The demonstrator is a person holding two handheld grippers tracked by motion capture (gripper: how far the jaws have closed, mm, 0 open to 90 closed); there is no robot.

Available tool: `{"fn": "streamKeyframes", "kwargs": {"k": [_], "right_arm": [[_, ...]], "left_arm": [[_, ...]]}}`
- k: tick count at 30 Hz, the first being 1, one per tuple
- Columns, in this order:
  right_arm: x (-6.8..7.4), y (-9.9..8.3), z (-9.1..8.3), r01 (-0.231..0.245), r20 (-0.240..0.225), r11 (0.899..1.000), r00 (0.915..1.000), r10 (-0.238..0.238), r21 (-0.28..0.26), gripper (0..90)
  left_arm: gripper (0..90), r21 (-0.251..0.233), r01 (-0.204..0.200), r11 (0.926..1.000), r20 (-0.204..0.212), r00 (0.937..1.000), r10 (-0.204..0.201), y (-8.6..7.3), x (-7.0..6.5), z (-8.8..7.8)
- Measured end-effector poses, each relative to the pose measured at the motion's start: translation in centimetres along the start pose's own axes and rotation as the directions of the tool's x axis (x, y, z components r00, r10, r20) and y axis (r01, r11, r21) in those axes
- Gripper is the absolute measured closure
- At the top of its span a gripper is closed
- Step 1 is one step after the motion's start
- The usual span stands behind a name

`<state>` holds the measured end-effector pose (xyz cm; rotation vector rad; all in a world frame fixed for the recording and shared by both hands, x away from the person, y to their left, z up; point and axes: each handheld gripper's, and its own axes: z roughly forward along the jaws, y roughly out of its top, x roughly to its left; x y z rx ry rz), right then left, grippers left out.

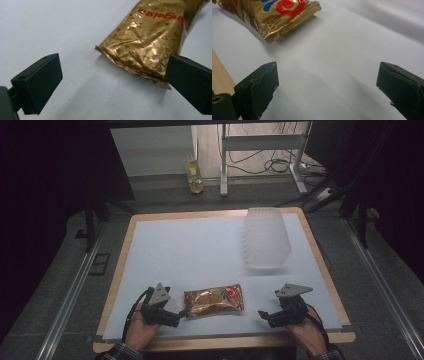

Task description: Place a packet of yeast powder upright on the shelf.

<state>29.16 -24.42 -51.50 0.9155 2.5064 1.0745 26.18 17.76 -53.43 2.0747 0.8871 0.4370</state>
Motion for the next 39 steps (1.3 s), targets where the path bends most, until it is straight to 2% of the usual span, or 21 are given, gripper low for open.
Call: {"fn": "streamKeyframes", "kwargs": {"k": [6, 8, 12, 16, 27, 33, 36, 39], "right_arm": [[-0.6, -0.3, 0.0, 0.019, -0.012, 1.0, 0.9997, -0.019, -0.018, 1.2], [-1.0, -0.4, -0.2, 0.032, 0.005, 0.999, 0.9995, -0.032, -0.019, 1.2], [-1.3, -0.4, -0.3, 0.02, 0.0, 0.999, 0.9998, -0.02, -0.028, 1.2], [-1.2, -0.5, 0.0, 0.021, -0.006, 1.0, 0.9998, -0.021, -0.002, 1.2], [-1.0, -0.5, 0.0, 0.026, -0.006, 1.0, 0.9996, -0.026, 0.006, 1.2], [-1.0, -0.5, 0.1, 0.024, -0.003, 1.0, 0.9997, -0.024, 0.02, 1.2], [-1.0, -0.5, 0.1, 0.024, -0.003, 0.999, 0.9997, -0.024, 0.022, 1.2], [-1.0, -0.5, 0.2, 0.024, -0.001, 0.999, 0.9997, -0.024, 0.026, 1.2]], "left_arm": [[0.7, -0.048, 0.025, 0.9985, 0.013, 0.9996, -0.025, -0.1, 0.4, -0.1], [0.3, -0.035, 0.022, 0.9992, 0.008, 0.9997, -0.022, -0.1, 0.3, 0.0], [0.2, -0.005, 0.028, 0.9996, 0.0, 0.9996, -0.028, -0.1, 0.3, 0.2], [0.2, 0.007, 0.029, 0.9996, -0.005, 0.9996, -0.029, -0.1, 0.3, 0.2], [0.8, 0.004, 0.049, 0.9988, -0.007, 0.9988, -0.049, 0.0, 0.4, 0.0], [1.2, 0.014, 0.043, 0.999, -0.01, 0.999, -0.043, 0.4, 0.2, -0.2], [1.4, 0.016, 0.016, 0.9997, -0.028, 0.9995, -0.016, 0.9, -0.1, -0.5], [2.8, 0.012, 0.006, 0.9999, -0.03, 0.9995, -0.006, 1.2, -0.2, -0.6]]}}
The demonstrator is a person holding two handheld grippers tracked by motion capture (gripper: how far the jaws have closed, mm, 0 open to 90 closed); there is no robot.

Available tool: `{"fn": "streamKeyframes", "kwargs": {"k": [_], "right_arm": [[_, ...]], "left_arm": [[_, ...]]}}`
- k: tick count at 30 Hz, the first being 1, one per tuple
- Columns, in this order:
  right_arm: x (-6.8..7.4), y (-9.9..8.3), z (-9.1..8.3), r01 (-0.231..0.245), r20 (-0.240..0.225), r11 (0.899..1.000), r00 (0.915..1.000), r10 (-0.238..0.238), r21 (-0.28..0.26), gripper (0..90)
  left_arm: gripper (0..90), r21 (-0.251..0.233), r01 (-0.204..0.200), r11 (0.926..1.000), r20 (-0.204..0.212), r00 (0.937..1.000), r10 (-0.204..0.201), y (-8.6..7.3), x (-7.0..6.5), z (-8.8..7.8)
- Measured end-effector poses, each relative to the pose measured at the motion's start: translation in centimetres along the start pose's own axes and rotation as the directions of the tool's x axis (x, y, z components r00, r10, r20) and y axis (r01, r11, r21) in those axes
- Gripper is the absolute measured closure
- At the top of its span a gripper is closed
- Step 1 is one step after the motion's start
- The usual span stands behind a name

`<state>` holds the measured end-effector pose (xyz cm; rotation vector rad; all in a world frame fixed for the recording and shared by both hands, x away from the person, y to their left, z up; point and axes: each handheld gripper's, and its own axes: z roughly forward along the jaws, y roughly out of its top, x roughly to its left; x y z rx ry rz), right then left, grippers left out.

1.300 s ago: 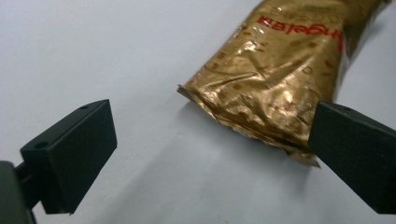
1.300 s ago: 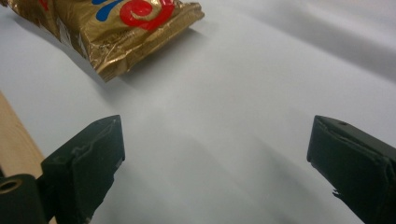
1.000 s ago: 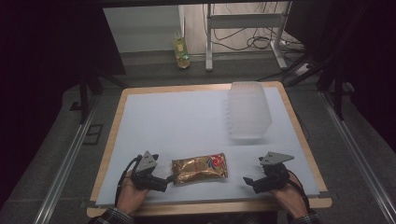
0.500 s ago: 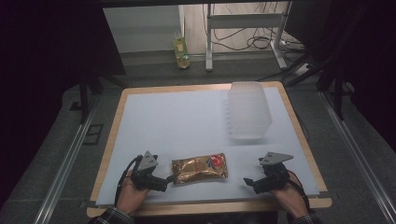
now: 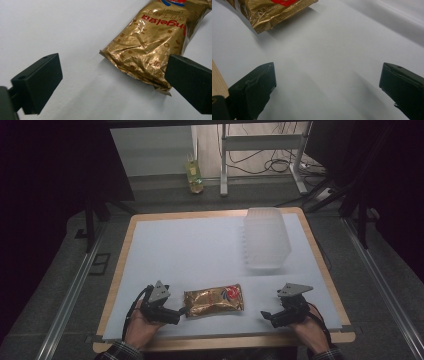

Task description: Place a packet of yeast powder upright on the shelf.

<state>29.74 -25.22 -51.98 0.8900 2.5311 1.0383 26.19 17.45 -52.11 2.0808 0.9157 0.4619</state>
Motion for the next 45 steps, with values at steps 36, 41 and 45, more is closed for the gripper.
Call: {"fn": "streamKeyframes", "kwargs": {"k": [36, 41, 45], "right_arm": [[0.3, 0.1, 0.4, 0.008, 0.003, 1.0, 1.0, -0.008, 0.019, 1.3], [0.3, 0.2, 0.5, 0.016, 0.004, 1.0, 0.9999, -0.016, 0.023, 1.3], [0.4, 0.2, 0.5, 0.018, 0.003, 1.0, 0.9998, -0.018, 0.025, 1.3]], "left_arm": [[64.8, -0.06, 0.002, 0.9982, 0.082, 0.9966, 0.003, 2.7, -1.1, 1.1], [87.7, -0.063, -0.017, 0.9979, 0.085, 0.9961, 0.022, 2.9, -1.2, 1.4], [89.9, -0.061, -0.022, 0.9979, 0.119, 0.9925, 0.029, 3.0, -1.2, 1.5]]}}
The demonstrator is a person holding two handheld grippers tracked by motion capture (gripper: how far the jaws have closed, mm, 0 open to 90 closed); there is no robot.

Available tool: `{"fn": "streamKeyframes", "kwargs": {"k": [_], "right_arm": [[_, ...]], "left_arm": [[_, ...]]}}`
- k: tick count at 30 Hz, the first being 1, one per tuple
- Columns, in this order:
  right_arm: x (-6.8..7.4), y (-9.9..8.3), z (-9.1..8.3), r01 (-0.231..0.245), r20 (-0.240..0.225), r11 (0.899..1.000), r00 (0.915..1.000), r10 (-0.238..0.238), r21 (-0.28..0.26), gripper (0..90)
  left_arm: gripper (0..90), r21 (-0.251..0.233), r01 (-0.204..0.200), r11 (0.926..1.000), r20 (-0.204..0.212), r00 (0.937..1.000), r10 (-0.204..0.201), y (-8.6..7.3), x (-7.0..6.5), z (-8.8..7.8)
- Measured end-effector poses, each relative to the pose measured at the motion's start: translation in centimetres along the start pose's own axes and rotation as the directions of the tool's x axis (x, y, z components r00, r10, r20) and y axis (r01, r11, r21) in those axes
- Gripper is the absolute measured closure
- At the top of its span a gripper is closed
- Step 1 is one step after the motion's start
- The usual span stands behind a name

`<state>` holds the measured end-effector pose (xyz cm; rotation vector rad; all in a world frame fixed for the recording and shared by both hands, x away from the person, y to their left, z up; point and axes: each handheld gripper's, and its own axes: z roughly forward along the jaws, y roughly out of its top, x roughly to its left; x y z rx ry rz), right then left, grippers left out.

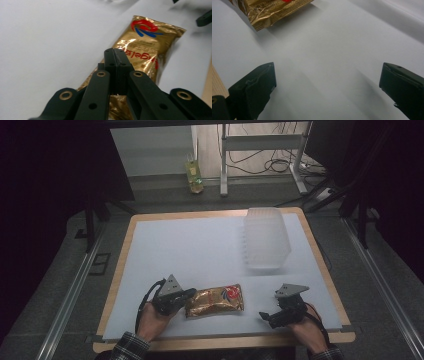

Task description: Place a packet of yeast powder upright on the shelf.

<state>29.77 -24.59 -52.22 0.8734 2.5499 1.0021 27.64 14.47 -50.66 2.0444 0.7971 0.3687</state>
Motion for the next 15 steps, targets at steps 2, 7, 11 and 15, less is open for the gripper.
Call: {"fn": "streamKeyframes", "kwargs": {"k": [2, 7, 11, 15], "right_arm": [[0.0, 0.0, 0.0, 0.002, 0.001, 1.0, 1.0, -0.002, 0.002, 1.3], [0.1, 0.0, 0.1, 0.005, 0.001, 1.0, 1.0, -0.005, 0.007, 1.4], [0.2, 0.0, 0.0, 0.009, 0.001, 1.0, 1.0, -0.009, 0.009, 1.4], [0.2, 0.0, 0.1, 0.009, 0.0, 1.0, 1.0, -0.009, 0.012, 1.5]], "left_arm": [[89.9, 0.019, -0.006, 0.9998, 0.024, 0.9997, 0.006, -0.1, -0.1, 0.2], [89.9, 0.066, -0.008, 0.9978, 0.044, 0.999, 0.005, -0.6, -0.1, 0.7], [89.9, 0.1, 0.01, 0.9949, 0.045, 0.9989, -0.015, -1.6, 0.1, 0.8], [90.0, 0.092, 0.067, 0.9935, 0.075, 0.9945, -0.074, -2.4, 0.6, 0.7]]}}
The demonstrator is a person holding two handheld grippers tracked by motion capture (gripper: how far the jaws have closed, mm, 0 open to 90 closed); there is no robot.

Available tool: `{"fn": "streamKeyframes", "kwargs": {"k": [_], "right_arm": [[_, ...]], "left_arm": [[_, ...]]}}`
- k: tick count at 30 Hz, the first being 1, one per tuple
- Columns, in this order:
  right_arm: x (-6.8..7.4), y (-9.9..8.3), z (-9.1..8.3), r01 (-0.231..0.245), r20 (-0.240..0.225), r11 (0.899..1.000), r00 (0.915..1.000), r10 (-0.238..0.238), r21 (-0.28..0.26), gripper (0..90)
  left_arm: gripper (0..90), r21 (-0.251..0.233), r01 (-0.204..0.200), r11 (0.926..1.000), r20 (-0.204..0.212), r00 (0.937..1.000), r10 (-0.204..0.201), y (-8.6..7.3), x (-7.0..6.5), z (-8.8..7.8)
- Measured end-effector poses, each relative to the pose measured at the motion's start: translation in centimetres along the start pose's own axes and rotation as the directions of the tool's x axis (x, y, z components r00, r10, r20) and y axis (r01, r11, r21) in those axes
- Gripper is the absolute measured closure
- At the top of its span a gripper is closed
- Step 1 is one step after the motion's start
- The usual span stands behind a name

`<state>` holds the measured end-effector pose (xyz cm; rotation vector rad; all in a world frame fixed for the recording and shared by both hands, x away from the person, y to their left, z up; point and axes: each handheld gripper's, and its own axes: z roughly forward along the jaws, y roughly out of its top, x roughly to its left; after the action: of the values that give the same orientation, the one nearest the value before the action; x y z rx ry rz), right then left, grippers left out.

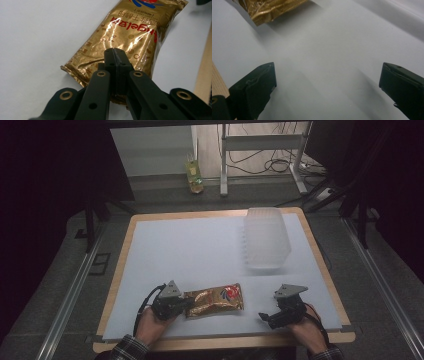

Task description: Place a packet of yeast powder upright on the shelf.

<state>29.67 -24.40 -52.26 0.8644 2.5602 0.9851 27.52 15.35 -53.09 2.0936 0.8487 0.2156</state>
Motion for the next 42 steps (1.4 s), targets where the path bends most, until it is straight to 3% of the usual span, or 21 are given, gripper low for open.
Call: {"fn": "streamKeyframes", "kwargs": {"k": [5, 8, 9, 10, 12, 13, 19, 23, 28, 33, 37, 42], "right_arm": [[0.1, 0.1, -0.1, 0.004, 0.004, 1.0, 1.0, -0.004, -0.004, 1.6], [0.2, 0.1, -0.1, 0.007, 0.004, 1.0, 1.0, -0.007, -0.006, 1.6], [0.3, 0.2, -0.1, 0.012, 0.004, 1.0, 0.9999, -0.012, -0.007, 1.7], [0.3, 0.2, -0.1, 0.012, 0.004, 1.0, 0.9999, -0.012, -0.007, 1.7], [0.4, 0.2, -0.2, 0.013, -0.001, 1.0, 0.9999, -0.013, -0.011, 1.7], [0.5, 0.3, -0.2, 0.009, -0.007, 1.0, 0.9999, -0.009, -0.011, 1.7], [0.7, 0.5, 0.0, 0.003, -0.031, 1.0, 0.9995, -0.003, -0.007, 1.9], [0.8, 0.7, 0.2, -0.027, -0.07, 1.0, 0.9972, 0.026, -0.012, 1.9], [1.4, 1.7, 0.8, -0.044, -0.12, 0.999, 0.9919, 0.042, -0.01, 1.8], [2.2, 2.9, 1.7, -0.057, -0.185, 0.998, 0.9812, 0.054, -0.007, 1.8], [2.6, 3.5, 2.1, -0.066, -0.218, 0.998, 0.9737, 0.065, 0.002, 1.8], [3.0, 4.7, 2.6, -0.058, -0.231, 0.998, 0.9707, 0.064, 0.031, 1.8]], "left_arm": [[90.0, 0.012, -0.03, 0.9995, -0.011, 0.9995, 0.03, -0.5, 0.0, 0.0], [90.0, 0.016, -0.015, 0.9998, -0.02, 0.9997, 0.015, -0.9, 0.0, -0.1], [90.0, 0.037, -0.021, 0.9991, -0.035, 0.9992, 0.022, -1.1, 0.0, -0.1], [90.0, 0.112, -0.049, 0.9925, -0.091, 0.994, 0.06, -1.3, 0.0, 0.1], [90.0, 0.078, -0.035, 0.9964, -0.079, 0.996, 0.041, -1.7, 0.2, 0.0], [90.0, 0.085, -0.057, 0.9947, -0.082, 0.9945, 0.064, -1.6, 0.1, 0.0], [90.0, 0.077, -0.046, 0.996, -0.076, 0.9958, 0.052, -1.7, 0.2, 0.0], [90.0, 0.072, -0.042, 0.9965, -0.07, 0.9964, 0.047, -1.8, 0.3, 0.0], [90.0, 0.07, -0.035, 0.9969, -0.069, 0.9968, 0.04, -1.8, 0.3, 0.0], [90.0, 0.071, -0.039, 0.9967, -0.073, 0.9964, 0.044, -1.8, 0.2, 0.1], [90.0, 0.074, -0.041, 0.9964, -0.073, 0.9963, 0.046, -1.8, 0.2, 0.0], [90.0, 0.076, -0.04, 0.9963, -0.073, 0.9963, 0.046, -1.8, 0.2, 0.0]]}}
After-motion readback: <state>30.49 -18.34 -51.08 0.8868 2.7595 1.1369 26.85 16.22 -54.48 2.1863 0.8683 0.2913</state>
